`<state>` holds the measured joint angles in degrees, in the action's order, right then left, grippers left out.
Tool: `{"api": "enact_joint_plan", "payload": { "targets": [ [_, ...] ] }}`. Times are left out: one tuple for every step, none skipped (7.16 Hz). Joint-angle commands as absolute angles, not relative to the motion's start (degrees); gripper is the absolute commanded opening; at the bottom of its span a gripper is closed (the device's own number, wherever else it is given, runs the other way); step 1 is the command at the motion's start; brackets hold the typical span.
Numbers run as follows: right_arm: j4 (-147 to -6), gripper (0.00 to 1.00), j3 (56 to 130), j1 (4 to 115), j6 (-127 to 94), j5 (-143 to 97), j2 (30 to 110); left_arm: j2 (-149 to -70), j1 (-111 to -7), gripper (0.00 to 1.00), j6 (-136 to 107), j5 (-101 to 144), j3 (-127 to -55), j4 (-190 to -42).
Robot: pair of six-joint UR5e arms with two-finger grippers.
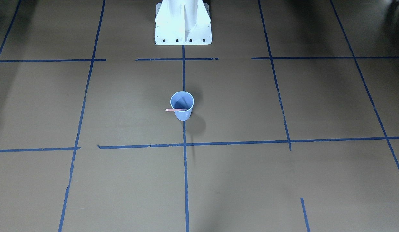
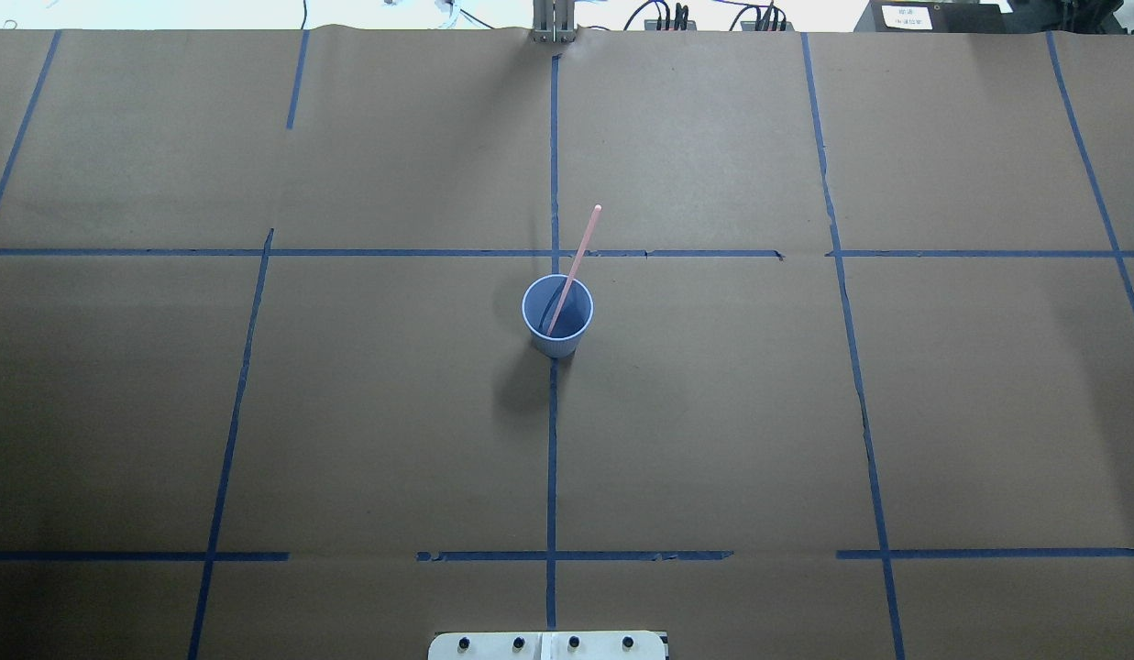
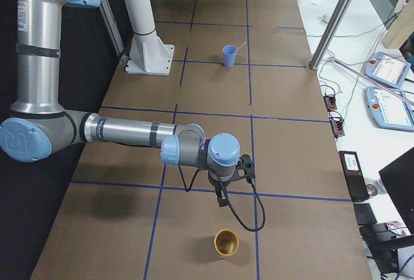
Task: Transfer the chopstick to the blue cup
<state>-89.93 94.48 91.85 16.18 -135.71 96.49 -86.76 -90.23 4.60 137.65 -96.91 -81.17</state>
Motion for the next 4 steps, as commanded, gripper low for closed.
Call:
{"api": "enact_joint_plan", "payload": {
  "targets": [
    [-90.09, 1.00, 97.19, 91.58, 15.65, -135.70, 96.50, -87.19, -90.18, 1.00, 2.37, 137.55, -97.37, -82.71],
    [-90.09, 1.00, 96.95, 91.50, 15.47, -135.70, 96.68, -87.19, -90.18, 1.00, 2.46, 137.64, -97.47, -82.71],
    [-90.09, 1.00, 97.03, 91.49, 15.56, -135.70, 96.85, -87.19, -90.18, 1.00, 2.46, 137.64, -97.47, -82.71],
    [-90.09, 1.00, 96.94, 91.41, 15.64, -135.70, 96.86, -87.10, -90.18, 1.00, 2.46, 137.46, -97.47, -82.71]
  ]
}}
